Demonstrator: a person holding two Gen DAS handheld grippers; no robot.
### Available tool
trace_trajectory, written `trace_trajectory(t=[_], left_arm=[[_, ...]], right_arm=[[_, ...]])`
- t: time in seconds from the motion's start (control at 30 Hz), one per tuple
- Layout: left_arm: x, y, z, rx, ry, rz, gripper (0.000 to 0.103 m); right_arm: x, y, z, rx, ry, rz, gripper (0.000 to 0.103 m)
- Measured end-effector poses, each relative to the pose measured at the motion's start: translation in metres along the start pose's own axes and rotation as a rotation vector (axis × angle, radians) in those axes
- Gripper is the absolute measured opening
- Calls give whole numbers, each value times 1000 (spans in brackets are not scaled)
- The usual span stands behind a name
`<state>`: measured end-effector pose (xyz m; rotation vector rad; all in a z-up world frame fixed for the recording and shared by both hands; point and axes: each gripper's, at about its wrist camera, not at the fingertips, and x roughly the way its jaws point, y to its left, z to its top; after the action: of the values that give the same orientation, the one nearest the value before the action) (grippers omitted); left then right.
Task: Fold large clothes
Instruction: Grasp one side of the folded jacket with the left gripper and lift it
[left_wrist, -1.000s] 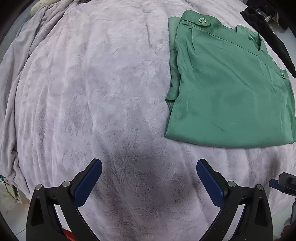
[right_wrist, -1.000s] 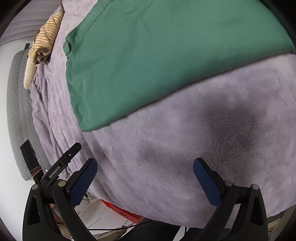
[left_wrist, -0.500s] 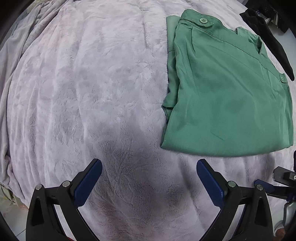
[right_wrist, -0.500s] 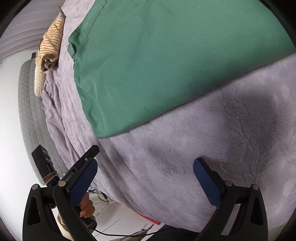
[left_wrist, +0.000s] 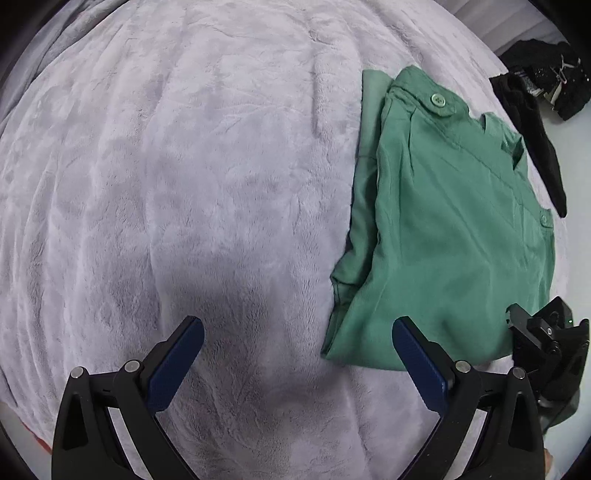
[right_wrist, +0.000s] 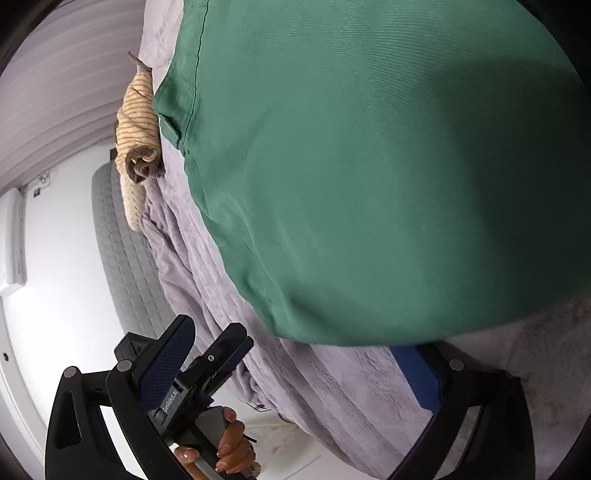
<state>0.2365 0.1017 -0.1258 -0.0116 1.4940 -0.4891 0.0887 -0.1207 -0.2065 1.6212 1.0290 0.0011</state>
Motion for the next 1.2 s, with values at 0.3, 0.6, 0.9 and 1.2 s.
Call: trace_trajectory(t=[0.3,0.6,0.9,1.2], left_arm=[[16,-8,34,4,75,-269,102],[63,-72,59,-12,167,-507,97],[37,-116,60,155,33,-331,14],[-12,-169,51,236,-78,-345,12]], right_arm=[[-5,12,14,-2,-25,115,9],[-27,55,13,-197,-5,80,9],[-50,44,-9,-295,113,-167,13],[-112,40,42,-514,-177,-564,13]])
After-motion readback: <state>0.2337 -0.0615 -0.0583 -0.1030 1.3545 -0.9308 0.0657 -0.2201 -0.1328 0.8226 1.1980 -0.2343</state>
